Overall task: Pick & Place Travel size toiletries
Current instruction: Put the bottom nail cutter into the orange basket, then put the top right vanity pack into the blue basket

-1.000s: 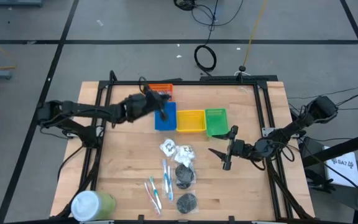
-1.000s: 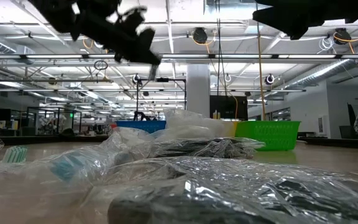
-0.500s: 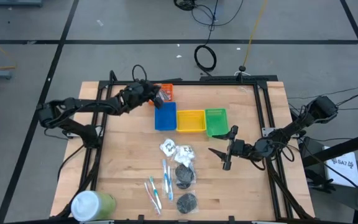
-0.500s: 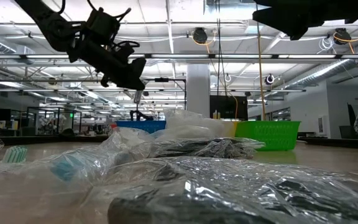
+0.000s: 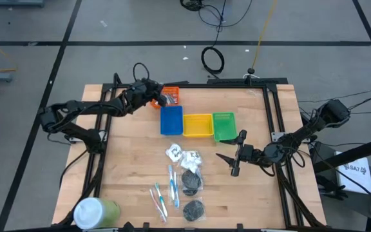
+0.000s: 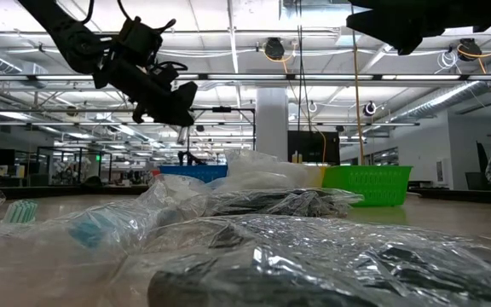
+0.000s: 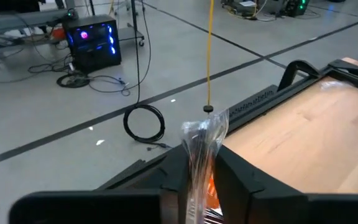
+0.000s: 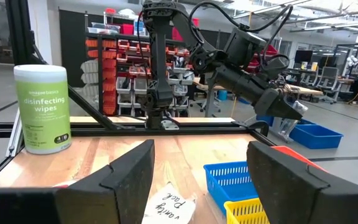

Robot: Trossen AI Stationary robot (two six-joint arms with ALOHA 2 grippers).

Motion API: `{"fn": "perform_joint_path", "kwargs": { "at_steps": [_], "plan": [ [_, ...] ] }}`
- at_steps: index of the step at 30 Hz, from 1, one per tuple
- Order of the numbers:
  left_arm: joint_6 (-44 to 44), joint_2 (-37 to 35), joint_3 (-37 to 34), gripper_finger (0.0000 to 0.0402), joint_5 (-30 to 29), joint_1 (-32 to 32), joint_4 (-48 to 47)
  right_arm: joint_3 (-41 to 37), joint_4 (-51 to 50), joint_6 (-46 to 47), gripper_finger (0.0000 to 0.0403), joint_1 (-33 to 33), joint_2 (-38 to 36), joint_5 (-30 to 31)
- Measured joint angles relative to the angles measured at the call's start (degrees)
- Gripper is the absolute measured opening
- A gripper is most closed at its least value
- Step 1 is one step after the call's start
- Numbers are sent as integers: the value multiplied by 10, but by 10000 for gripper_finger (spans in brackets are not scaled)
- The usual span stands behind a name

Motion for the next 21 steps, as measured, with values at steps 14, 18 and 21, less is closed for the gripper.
{"fn": "perform_joint_path", "kwargs": {
  "at_steps": [14, 18, 21],
  "plan": [
    [-17, 0, 0, 202, 13, -2, -3, 0, 0, 15, 242, 0, 0, -2],
    [-10, 0, 0, 215, 25, -15, 6, 0, 0, 15, 242, 0, 0, -2],
    [26, 0, 0, 213, 83, -31, 34, 0, -4, 15, 242, 0, 0, -2]
  ]
}}
